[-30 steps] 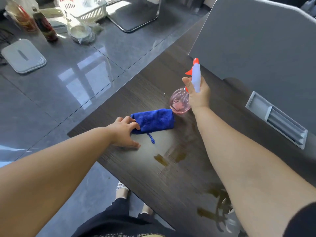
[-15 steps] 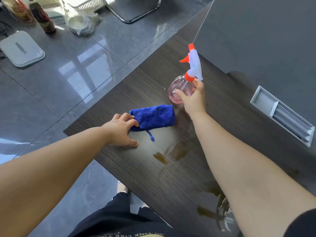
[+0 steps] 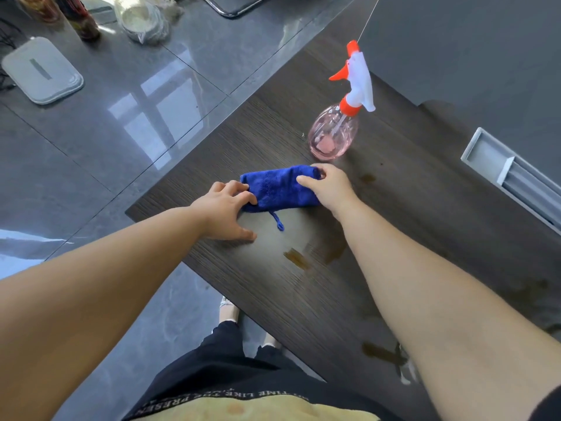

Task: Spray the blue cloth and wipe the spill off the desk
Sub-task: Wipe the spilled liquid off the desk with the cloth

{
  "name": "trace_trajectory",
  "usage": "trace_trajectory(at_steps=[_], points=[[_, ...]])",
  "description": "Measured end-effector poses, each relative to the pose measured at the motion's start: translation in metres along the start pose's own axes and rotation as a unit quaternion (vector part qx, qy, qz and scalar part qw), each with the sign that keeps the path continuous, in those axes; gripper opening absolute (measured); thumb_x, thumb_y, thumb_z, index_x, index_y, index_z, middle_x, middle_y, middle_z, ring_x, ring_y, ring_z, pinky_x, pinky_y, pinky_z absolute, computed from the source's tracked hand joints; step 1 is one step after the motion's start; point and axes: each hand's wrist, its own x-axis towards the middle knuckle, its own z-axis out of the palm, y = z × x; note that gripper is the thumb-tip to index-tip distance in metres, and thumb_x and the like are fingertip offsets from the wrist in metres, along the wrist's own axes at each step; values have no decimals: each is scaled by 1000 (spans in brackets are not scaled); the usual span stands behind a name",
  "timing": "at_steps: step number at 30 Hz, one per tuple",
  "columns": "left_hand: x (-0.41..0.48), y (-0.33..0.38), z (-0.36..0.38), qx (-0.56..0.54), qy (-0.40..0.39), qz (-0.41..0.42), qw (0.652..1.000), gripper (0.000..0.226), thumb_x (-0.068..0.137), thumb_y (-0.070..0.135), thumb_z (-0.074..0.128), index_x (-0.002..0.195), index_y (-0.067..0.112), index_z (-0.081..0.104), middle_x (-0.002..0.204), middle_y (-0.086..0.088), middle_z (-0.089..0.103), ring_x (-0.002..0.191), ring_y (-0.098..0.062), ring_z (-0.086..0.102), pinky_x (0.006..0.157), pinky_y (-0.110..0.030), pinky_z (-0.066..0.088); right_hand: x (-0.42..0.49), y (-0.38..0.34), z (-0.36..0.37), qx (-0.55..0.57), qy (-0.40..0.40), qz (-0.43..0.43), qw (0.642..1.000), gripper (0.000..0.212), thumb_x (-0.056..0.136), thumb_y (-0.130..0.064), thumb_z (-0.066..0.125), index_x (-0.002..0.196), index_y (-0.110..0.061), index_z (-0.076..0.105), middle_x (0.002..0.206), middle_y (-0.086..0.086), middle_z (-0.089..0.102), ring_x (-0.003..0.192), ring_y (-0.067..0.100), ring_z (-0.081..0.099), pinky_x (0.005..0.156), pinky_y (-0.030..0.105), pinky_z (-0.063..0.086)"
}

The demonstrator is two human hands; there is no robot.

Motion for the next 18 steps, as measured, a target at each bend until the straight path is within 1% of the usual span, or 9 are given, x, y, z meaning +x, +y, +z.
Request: trace_trajectory(at_steps=[2,5,7,8,10,11,13,16,18], points=[[-1,-1,2,-2,6,9,1000,71,76,59,62,137,36,33,152,7,14,138,-25,14,106,-43,33,-3,-3,-6,-13,-42,-20,999,28,81,-23,71,104,-10,60,96,2,61,92,16,57,77,27,46],[-5,-10,3,-91,68,17,993,59,79,53,63,130,30,45,150,7,20,135,-21,26,105,-37,33,-20,-4,-7,33,-56,-22,998,14,82,-17,67,84,-11,54,80,2,55,75,13,51,70,28,44],[-9,-16,5,-189,134,10,973,50,82,46,64,125,25,50,147,4,24,126,-16,40,100,-31,36,-32,-2,-10,113,-13,-18,993,14,82,-13,65,78,-14,51,76,1,54,72,12,51,68,28,45],[-11,-17,6,-208,151,7,966,47,84,43,62,124,24,51,146,2,25,121,-15,43,97,-29,37,-38,-2,-14,132,27,-31,990,16,82,-11,65,77,-15,51,75,0,53,69,10,50,68,26,44],[-14,-15,12,-201,160,14,966,42,88,40,58,125,22,50,145,1,29,119,-16,45,98,-30,38,-50,-6,-26,84,112,-104,985,18,80,-8,64,76,-16,49,70,-8,50,62,2,45,62,13,39],[-14,-12,15,-200,167,20,965,40,89,39,57,125,22,51,143,0,32,121,-17,44,99,-32,39,-56,-10,-31,43,141,-156,977,17,78,-6,65,78,-14,50,71,-10,51,62,2,46,61,9,37],[-15,-4,19,-217,194,16,957,37,91,36,55,125,21,52,140,-1,37,123,-18,44,101,-33,39,-65,-18,-32,-13,149,-243,958,13,76,-4,65,85,-6,55,82,-8,59,71,6,51,66,7,37],[-17,5,22,-234,225,-3,946,34,92,33,55,122,19,53,134,-3,43,122,-21,45,99,-29,35,-66,-9,-8,-127,115,-285,943,20,72,-3,66,90,0,60,96,7,64,86,26,58,75,29,44],[-22,6,25,-227,227,-9,947,32,91,30,56,121,19,55,132,-4,46,121,-23,44,97,-29,34,-66,7,16,-205,27,-257,944,28,70,-9,72,93,0,60,110,15,60,102,34,55,84,40,44]])
